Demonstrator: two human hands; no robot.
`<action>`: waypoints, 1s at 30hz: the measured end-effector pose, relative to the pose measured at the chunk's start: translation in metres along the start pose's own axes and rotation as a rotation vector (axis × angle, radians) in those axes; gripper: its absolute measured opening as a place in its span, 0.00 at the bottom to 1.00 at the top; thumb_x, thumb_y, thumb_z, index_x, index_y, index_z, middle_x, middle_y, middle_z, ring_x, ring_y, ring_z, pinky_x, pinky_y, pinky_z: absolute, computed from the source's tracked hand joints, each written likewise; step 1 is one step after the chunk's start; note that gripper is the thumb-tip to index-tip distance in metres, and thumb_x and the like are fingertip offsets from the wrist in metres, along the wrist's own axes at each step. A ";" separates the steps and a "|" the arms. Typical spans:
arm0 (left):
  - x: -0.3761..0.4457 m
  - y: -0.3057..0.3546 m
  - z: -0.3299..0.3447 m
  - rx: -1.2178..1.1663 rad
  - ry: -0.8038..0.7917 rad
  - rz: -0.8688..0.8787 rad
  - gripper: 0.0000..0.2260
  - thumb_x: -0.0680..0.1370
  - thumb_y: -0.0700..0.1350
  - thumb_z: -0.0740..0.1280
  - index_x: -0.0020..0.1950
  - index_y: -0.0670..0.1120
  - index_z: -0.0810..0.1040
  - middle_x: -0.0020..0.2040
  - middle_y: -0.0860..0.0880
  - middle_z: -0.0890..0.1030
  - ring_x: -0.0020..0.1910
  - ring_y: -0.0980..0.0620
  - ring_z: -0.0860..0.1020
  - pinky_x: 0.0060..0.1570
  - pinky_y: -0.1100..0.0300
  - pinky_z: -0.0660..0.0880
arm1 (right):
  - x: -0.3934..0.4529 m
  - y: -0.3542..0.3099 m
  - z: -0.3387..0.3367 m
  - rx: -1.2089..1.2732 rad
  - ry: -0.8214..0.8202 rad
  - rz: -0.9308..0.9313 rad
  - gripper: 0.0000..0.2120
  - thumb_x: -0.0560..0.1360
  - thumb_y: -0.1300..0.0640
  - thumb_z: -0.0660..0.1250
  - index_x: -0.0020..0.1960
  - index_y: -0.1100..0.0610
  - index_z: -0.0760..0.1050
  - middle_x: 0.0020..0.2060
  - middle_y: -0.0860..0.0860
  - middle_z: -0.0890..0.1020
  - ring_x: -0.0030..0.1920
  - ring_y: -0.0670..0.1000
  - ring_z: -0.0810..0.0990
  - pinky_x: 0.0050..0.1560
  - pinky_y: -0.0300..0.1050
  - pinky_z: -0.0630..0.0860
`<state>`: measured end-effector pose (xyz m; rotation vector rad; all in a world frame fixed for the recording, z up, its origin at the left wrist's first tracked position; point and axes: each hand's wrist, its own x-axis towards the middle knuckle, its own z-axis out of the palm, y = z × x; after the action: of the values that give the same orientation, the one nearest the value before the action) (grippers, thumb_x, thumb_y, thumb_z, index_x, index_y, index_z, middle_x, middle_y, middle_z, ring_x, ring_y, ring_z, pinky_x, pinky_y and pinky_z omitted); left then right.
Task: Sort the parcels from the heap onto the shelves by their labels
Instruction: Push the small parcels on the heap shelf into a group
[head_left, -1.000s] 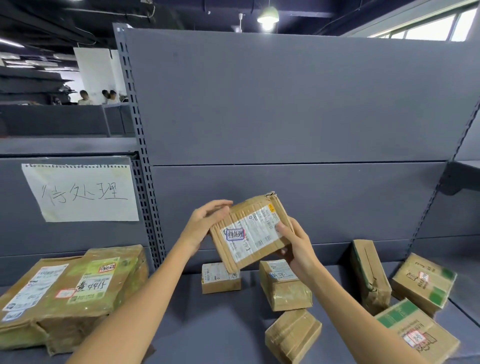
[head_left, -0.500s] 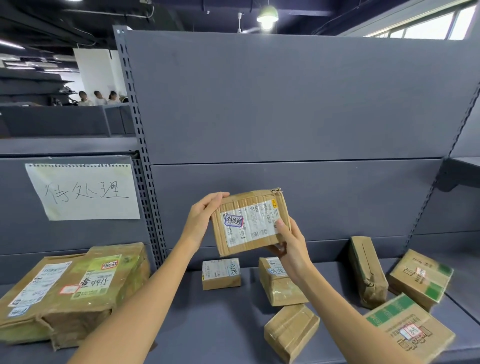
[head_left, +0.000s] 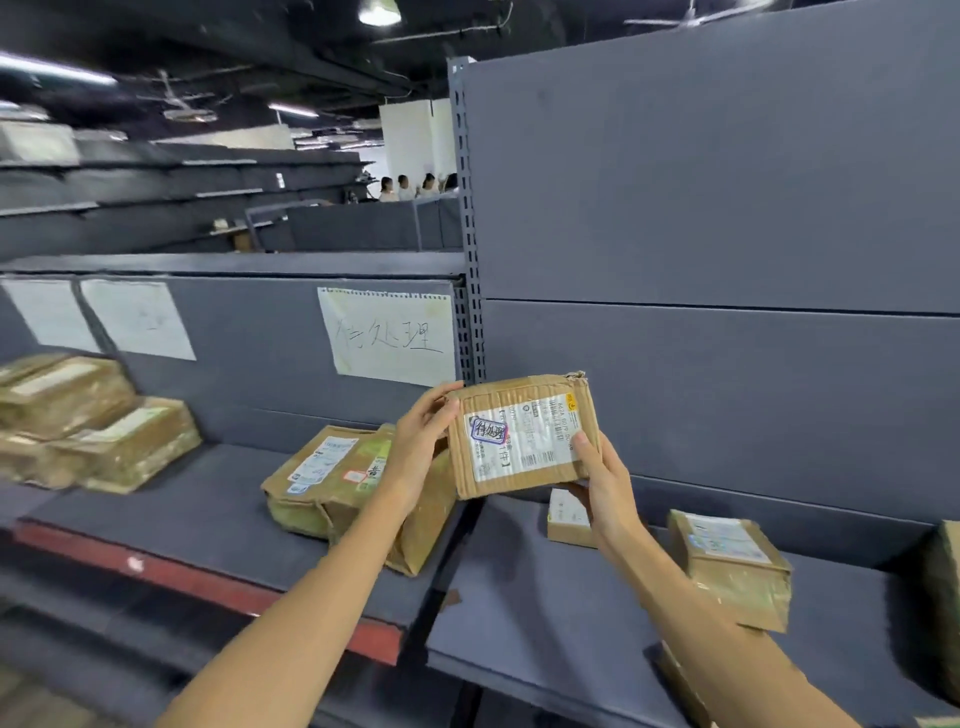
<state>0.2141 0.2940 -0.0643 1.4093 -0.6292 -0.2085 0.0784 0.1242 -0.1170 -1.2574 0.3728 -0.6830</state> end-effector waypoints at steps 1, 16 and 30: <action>-0.006 0.001 -0.014 -0.012 0.057 -0.005 0.11 0.82 0.47 0.65 0.63 0.52 0.79 0.56 0.49 0.85 0.56 0.51 0.82 0.54 0.58 0.76 | -0.003 0.005 0.014 -0.044 -0.032 -0.017 0.11 0.83 0.51 0.62 0.63 0.49 0.77 0.57 0.48 0.84 0.60 0.51 0.82 0.62 0.51 0.78; -0.068 0.001 -0.271 -0.039 0.546 0.012 0.05 0.80 0.47 0.68 0.55 0.49 0.78 0.56 0.44 0.82 0.57 0.46 0.81 0.56 0.51 0.76 | -0.064 0.072 0.260 -0.234 -0.339 -0.047 0.10 0.83 0.49 0.61 0.64 0.44 0.73 0.54 0.38 0.82 0.54 0.33 0.80 0.52 0.28 0.73; -0.047 -0.051 -0.419 -0.139 0.615 -0.111 0.05 0.82 0.47 0.66 0.53 0.52 0.81 0.55 0.44 0.84 0.58 0.41 0.81 0.63 0.39 0.74 | -0.050 0.145 0.390 -0.406 -0.364 0.017 0.06 0.82 0.51 0.65 0.56 0.41 0.72 0.53 0.38 0.82 0.53 0.34 0.81 0.51 0.32 0.77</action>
<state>0.4065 0.6646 -0.1395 1.2845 -0.0275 0.0960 0.3162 0.4680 -0.1489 -1.7282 0.2242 -0.3586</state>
